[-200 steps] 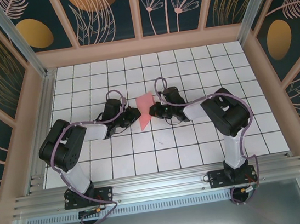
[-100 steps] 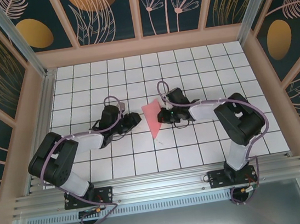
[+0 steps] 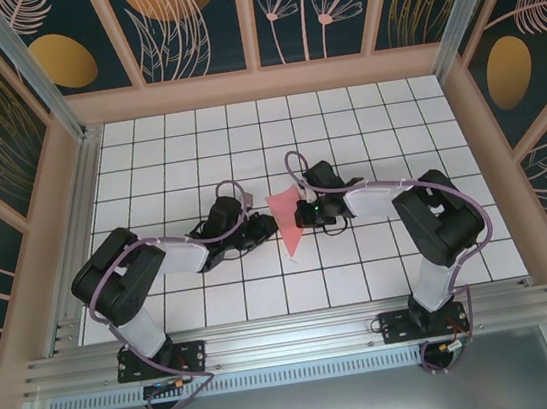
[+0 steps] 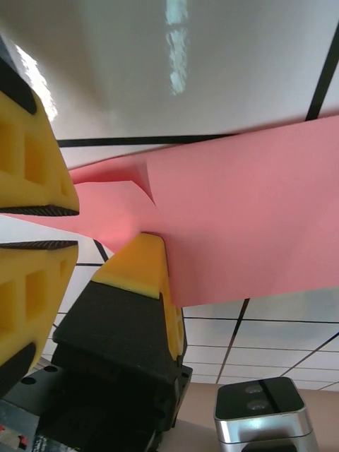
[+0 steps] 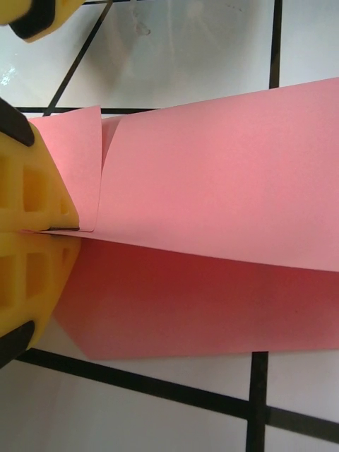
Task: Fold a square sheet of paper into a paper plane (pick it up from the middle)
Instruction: Fourth fold the wing at the center of the table.
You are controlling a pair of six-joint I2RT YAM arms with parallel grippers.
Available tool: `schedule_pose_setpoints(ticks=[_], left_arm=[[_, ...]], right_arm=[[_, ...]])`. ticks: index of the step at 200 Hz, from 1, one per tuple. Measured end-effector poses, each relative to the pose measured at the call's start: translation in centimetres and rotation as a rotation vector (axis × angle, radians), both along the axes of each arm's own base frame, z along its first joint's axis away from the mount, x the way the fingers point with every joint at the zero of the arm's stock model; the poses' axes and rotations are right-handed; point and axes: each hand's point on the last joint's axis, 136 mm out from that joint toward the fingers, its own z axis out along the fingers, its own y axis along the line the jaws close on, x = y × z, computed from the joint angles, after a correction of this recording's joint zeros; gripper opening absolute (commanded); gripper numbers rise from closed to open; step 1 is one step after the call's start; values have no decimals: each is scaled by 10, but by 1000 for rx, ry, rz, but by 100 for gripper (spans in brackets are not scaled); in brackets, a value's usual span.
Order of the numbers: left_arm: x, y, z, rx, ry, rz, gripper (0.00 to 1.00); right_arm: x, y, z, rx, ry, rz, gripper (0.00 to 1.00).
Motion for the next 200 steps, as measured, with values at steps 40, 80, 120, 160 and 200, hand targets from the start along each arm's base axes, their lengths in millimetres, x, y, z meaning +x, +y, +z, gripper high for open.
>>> schedule_pose_setpoints(ticks=[40, 80, 120, 160, 200], left_arm=[[6, -11, -7, -13, 22, -18, 9], [16, -20, -8, -1, 34, -29, 0], [12, -15, -23, 60, 88, -24, 0], [8, -9, -34, 111, 120, -24, 0], [11, -10, -35, 130, 131, -24, 0]], right_arm=[[2, -1, 1, -15, -7, 5, 4], [2, -1, 0, -20, -1, 4, 3], [3, -1, 2, -30, 2, 2, 4], [4, -2, 3, -34, 6, 1, 7], [0, 4, 6, 2, 30, 4, 24]])
